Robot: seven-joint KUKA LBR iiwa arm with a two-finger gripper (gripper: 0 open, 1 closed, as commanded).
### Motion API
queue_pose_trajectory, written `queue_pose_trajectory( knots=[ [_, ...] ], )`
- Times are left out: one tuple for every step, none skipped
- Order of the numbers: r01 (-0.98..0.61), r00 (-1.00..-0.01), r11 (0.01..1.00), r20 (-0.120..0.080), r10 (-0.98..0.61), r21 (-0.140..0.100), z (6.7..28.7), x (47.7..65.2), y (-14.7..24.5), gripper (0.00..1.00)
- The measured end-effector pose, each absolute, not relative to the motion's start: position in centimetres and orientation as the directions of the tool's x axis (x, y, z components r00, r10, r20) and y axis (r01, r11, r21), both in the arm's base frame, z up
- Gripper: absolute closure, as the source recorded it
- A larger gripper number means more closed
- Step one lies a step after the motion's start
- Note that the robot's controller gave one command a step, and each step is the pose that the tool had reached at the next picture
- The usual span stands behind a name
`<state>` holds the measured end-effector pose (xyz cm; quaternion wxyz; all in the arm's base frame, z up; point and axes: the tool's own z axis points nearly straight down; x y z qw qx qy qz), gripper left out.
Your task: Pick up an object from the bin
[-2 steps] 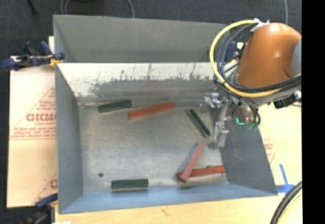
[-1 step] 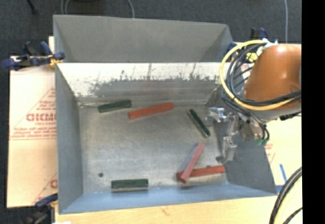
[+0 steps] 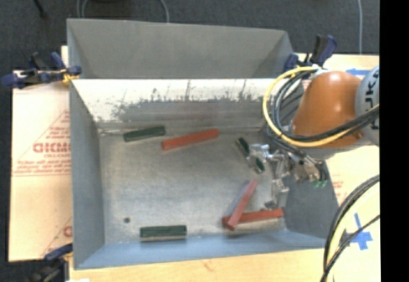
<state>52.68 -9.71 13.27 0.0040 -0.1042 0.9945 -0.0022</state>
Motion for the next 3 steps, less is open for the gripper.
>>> queue_pose_trajectory(
  knots=[
    [-0.28, -0.96, 0.96, -0.009, -0.28, -0.002, 8.0, 50.5, -12.3, 0.0],
    [-0.383, -0.924, 0.924, -0.009, -0.383, -0.003, 7.2, 47.9, -7.6, 1.0],
    [-0.385, -0.923, 0.923, -0.009, -0.385, -0.004, 7.2, 47.9, -7.7, 1.0]
  ],
)
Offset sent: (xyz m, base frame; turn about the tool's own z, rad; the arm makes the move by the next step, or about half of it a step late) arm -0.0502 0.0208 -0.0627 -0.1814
